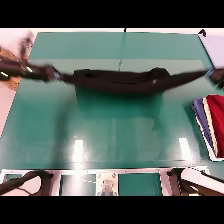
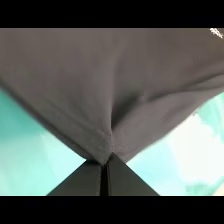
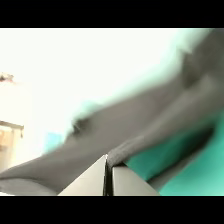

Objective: Fold the shirts.

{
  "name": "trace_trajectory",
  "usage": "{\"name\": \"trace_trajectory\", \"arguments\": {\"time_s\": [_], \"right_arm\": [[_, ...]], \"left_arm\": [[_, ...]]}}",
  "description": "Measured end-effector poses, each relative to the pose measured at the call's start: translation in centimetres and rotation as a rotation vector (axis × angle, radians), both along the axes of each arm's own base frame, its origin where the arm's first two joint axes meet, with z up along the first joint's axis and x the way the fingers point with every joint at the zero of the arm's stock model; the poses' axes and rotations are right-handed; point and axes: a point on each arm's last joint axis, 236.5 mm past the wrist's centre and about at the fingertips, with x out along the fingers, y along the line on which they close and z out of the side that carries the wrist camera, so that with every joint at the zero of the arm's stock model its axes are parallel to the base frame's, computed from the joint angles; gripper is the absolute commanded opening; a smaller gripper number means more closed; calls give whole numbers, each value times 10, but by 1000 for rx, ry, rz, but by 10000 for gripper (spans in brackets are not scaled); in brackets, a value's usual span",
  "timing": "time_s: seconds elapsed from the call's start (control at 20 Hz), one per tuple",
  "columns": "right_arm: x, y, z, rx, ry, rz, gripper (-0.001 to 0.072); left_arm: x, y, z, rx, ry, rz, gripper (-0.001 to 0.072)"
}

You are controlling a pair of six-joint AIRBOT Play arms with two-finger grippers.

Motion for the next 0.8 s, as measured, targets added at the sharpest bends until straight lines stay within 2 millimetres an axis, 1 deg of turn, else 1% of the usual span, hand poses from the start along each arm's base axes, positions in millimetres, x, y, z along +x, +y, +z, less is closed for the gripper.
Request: {"name": "trace_trajectory", "arguments": {"time_s": [0.05,0.1,0.15,0.2,0.25,0.3,0.35,0.4,0.45,0.5,0.55,0.6,0.65,0.7,0.75,0.8], "right_arm": [[-6,6,48,-40,-113,-4,11],[-18,16,99,-86,-233,-12,11],[-34,28,146,-139,-347,-23,11],[-51,38,185,-192,-441,-51,11],[-70,49,224,-247,-541,-89,11],[-89,62,257,-296,-628,-123,11],[-108,75,286,-337,-708,-158,12],[-128,88,314,-374,-791,-199,12],[-147,100,337,-403,-863,-238,11],[-162,111,353,-426,-918,-267,12],[-176,120,366,-445,-963,-292,12],[-184,124,373,-457,-986,-315,12],[-188,124,376,-466,-989,-338,12],[-188,122,374,-473,-977,-354,12],[-185,118,368,-470,-954,-365,12],[-178,110,359,-457,-920,-374,11]], "left_arm": [[-6,-1,51,16,-128,-2,24],[-15,-2,101,26,-259,8,25],[-29,-3,154,39,-402,21,25],[-47,-4,200,51,-527,33,25],[-71,-5,245,62,-658,46,25],[-95,-6,281,74,-763,58,25],[-120,-7,313,88,-856,74,25],[-140,-6,336,100,-926,94,25],[-157,-2,352,122,-979,121,25],[-168,1,363,140,-1011,146,26],[-175,7,368,164,-1024,174,25],[-177,13,368,187,-1019,201,26],[-174,21,364,212,-1001,230,25],[-167,28,356,233,-971,251,25],[-157,33,344,247,-931,265,26],[-146,37,331,255,-888,272,25]]}}
